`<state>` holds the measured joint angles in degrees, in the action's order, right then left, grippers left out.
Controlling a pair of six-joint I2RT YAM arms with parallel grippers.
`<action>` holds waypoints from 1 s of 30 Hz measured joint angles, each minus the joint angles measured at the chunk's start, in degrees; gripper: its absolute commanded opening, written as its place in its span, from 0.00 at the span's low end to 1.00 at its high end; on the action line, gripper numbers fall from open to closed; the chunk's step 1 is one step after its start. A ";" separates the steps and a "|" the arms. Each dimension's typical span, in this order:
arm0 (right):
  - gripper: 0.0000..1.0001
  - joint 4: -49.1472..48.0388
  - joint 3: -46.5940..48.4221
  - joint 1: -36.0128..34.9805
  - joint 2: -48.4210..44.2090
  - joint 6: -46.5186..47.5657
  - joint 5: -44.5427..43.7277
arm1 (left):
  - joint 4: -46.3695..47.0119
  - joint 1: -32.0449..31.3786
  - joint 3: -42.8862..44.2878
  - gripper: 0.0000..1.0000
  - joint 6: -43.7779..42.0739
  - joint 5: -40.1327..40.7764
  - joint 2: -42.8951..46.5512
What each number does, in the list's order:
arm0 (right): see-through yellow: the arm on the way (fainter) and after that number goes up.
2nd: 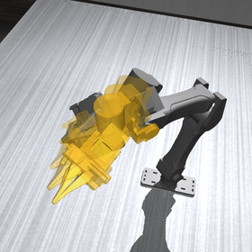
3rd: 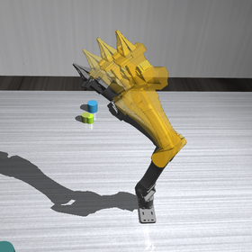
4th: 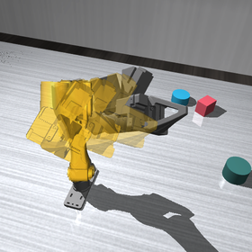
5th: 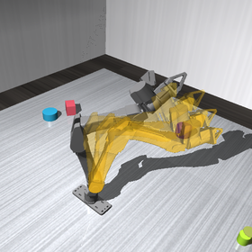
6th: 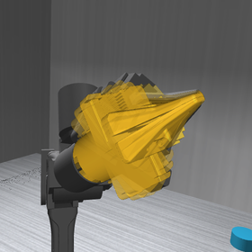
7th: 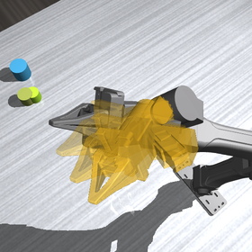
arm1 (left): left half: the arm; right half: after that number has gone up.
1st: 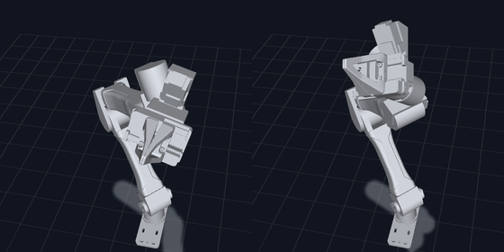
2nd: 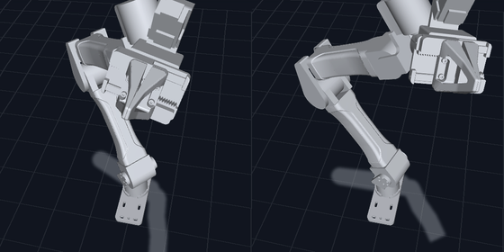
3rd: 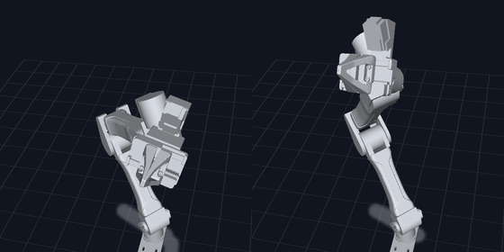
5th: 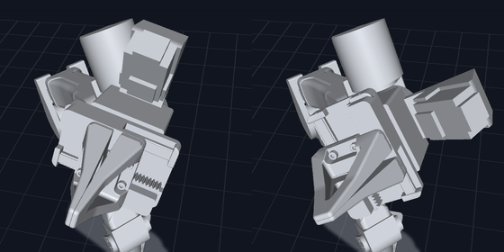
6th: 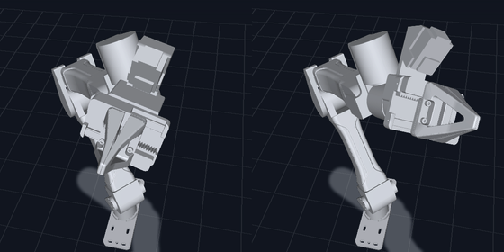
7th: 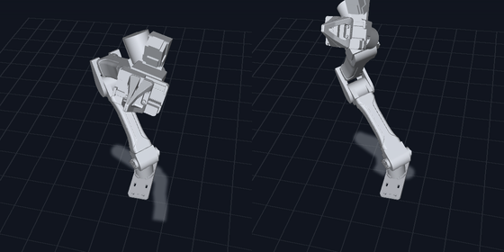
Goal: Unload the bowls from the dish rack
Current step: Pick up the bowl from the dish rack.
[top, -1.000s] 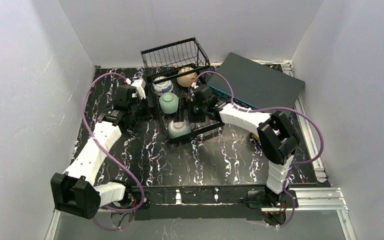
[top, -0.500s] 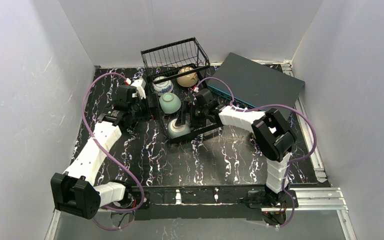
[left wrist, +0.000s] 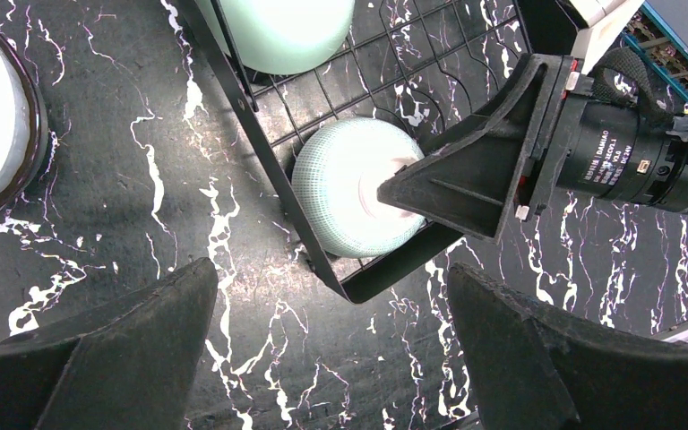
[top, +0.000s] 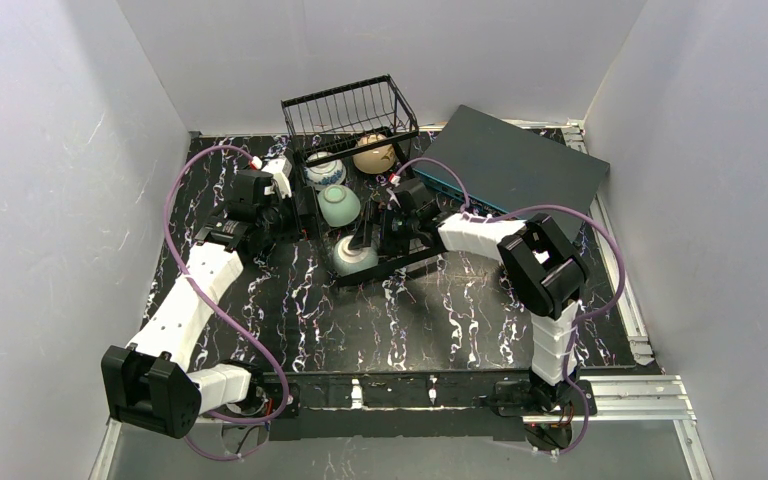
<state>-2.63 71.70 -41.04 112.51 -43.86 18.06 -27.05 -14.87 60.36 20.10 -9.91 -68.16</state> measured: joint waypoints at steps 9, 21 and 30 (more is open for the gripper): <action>0.85 -8.81 -4.81 1.33 -0.13 -2.80 3.13 | 0.00 0.00 -0.02 0.98 0.02 0.00 -0.04; 0.68 -13.07 -7.80 2.14 -1.14 -3.10 4.68 | 0.00 0.00 -0.02 0.98 0.02 0.00 -0.37; 0.59 -13.29 -9.42 3.58 -2.89 -2.40 4.66 | 0.00 0.00 -0.04 0.98 0.04 0.00 -0.76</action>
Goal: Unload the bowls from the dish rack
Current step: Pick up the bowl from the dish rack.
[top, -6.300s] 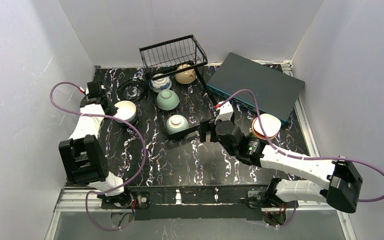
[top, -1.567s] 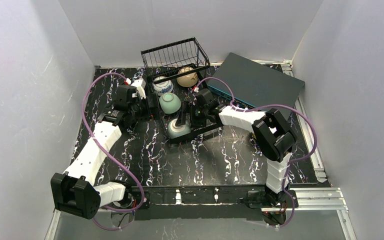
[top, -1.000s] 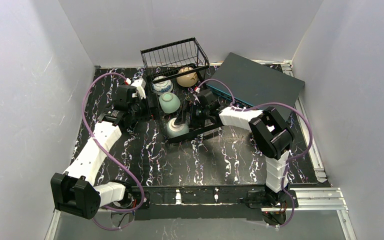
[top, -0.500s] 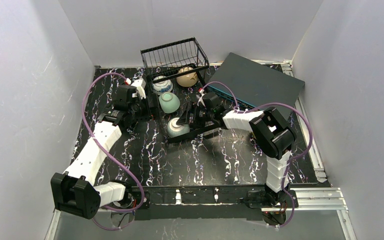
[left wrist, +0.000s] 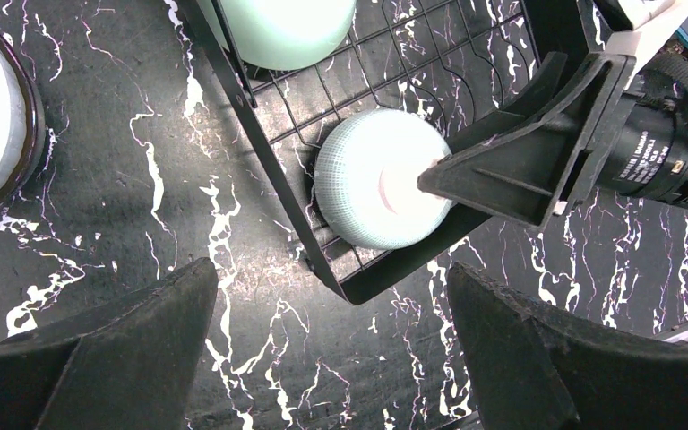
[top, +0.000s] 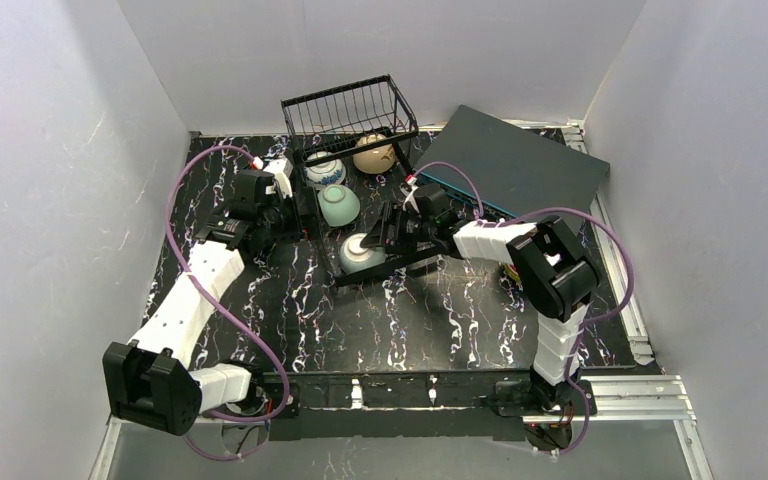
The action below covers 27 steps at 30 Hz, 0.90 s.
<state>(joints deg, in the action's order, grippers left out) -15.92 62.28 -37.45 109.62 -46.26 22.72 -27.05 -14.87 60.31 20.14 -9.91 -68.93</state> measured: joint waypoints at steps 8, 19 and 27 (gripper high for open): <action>0.48 1.16 -0.28 1.46 -1.27 1.75 -0.28 | 0.02 0.00 -0.07 0.98 0.00 0.00 0.00; 0.43 2.95 -0.22 2.47 -2.89 6.80 -0.04 | 0.00 0.00 -0.70 0.98 0.00 -0.07 0.00; 0.43 4.46 1.29 2.47 -3.85 14.71 1.09 | 0.02 0.00 -0.70 0.98 0.00 -0.35 0.00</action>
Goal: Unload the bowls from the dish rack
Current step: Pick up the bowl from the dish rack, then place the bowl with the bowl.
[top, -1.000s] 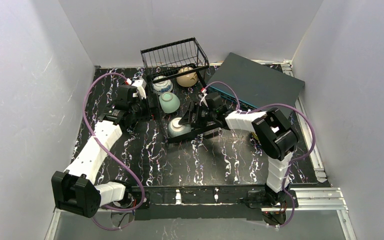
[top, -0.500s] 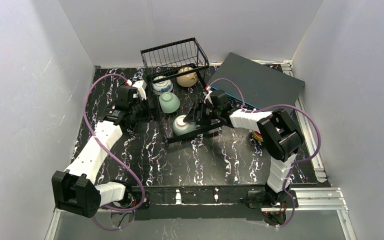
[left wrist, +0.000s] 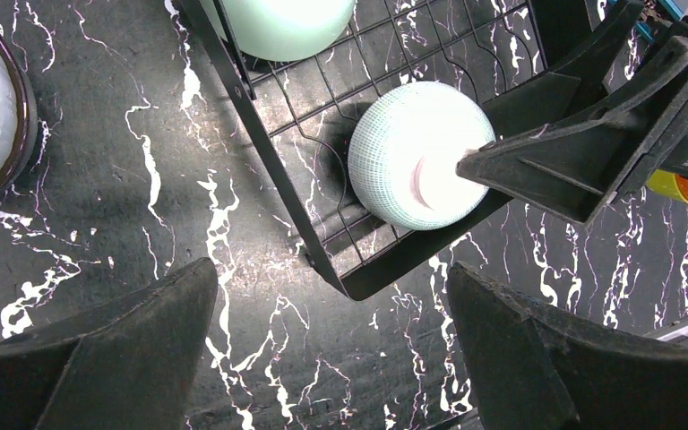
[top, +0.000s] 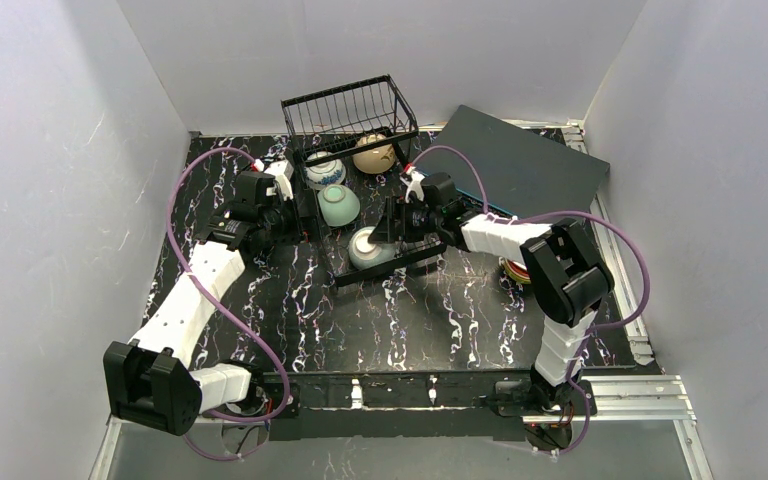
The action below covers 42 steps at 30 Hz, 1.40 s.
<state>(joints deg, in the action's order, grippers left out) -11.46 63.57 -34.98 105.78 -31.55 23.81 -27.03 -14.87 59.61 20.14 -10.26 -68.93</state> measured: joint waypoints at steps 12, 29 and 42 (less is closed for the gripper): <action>0.36 4.35 2.03 0.00 -2.86 18.75 2.34 | -0.02 -0.09 0.00 0.98 0.00 -0.33 0.00; 0.31 8.66 2.03 0.04 -11.08 48.98 5.55 | -3.50 -0.74 0.00 0.98 3.56 -2.64 3.61; 0.18 12.15 -2.73 -6.16 -22.53 74.53 0.39 | -12.96 -0.74 1.29 0.98 10.43 -5.46 9.11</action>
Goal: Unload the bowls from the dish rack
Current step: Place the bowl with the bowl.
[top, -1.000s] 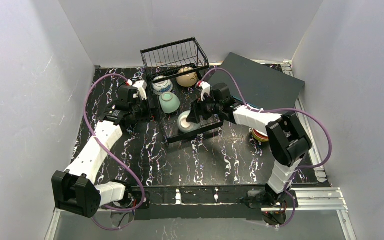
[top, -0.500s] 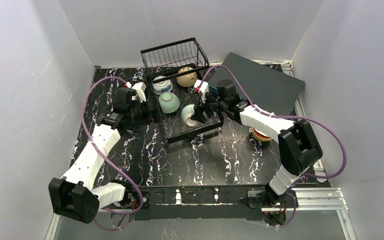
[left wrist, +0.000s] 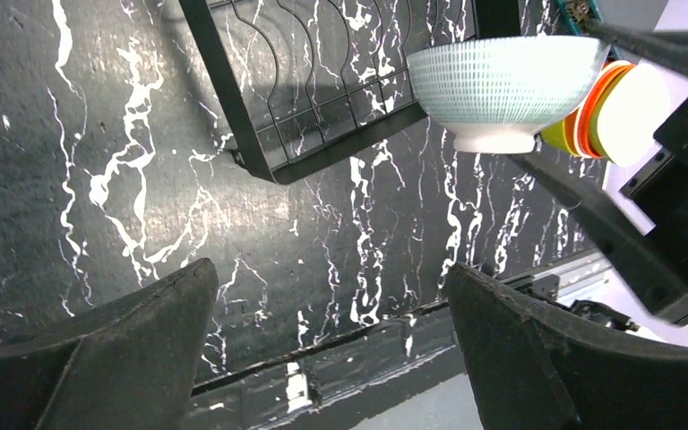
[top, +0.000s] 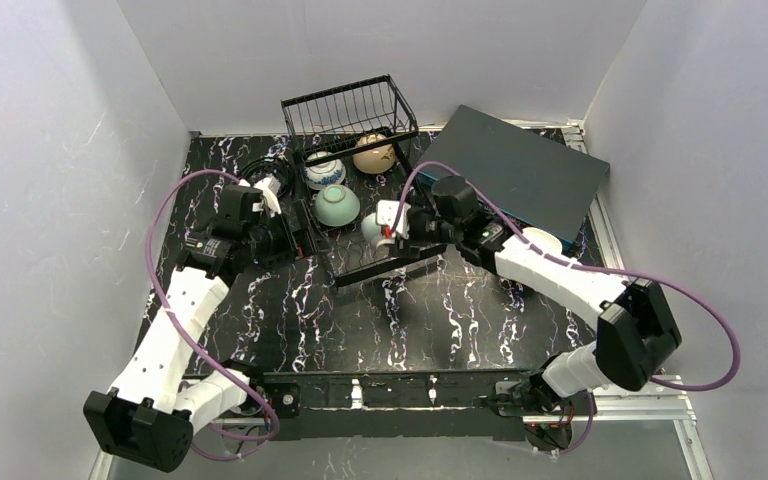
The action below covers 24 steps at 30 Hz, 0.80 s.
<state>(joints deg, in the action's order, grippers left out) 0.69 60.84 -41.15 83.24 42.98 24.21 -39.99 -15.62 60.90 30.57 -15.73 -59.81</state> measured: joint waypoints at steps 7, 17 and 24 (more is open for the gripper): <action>0.15 -0.22 -4.39 -9.11 -5.03 10.34 -10.99 | -1.92 0.00 0.07 0.98 5.40 -0.31 1.73; 0.14 -4.63 -13.40 -21.94 -9.29 19.23 -26.93 | -3.13 0.00 2.32 0.98 10.19 -0.59 0.98; 0.13 -11.80 -16.44 -27.76 -10.03 23.61 -34.05 | -4.22 0.00 4.22 0.97 11.10 -2.91 -2.60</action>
<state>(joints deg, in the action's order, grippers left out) -11.11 44.40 -68.90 73.21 66.59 -9.85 -44.21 -15.62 65.12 41.67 -18.63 -62.41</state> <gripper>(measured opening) 0.774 0.980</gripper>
